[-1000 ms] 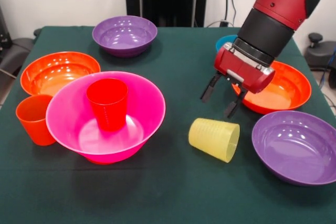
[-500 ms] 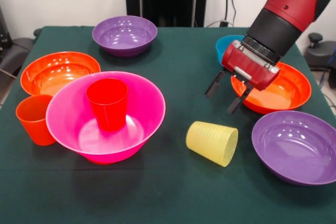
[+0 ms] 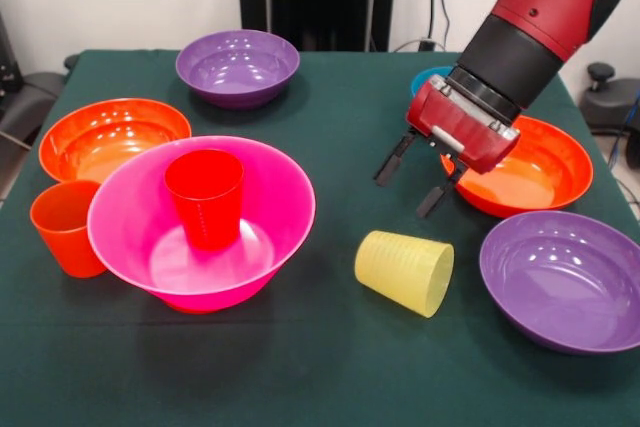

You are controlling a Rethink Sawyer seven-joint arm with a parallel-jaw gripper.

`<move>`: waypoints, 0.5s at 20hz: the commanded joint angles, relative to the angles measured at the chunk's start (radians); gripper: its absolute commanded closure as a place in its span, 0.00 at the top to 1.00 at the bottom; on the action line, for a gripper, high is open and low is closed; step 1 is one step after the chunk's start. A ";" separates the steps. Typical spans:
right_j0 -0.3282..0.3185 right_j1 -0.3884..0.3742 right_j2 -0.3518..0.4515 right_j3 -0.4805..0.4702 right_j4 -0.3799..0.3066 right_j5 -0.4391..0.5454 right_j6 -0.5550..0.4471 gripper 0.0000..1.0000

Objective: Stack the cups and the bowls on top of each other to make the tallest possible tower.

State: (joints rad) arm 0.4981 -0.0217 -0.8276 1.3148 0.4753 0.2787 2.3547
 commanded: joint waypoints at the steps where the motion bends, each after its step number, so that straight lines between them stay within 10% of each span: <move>1: -0.048 0.051 -0.036 -0.177 0.023 0.110 0.152 1.00; 10: -0.090 -0.045 0.073 -0.286 0.016 0.290 0.090 1.00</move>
State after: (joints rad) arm 0.4319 -0.0504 -0.8763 1.1561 0.4778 0.3929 2.3547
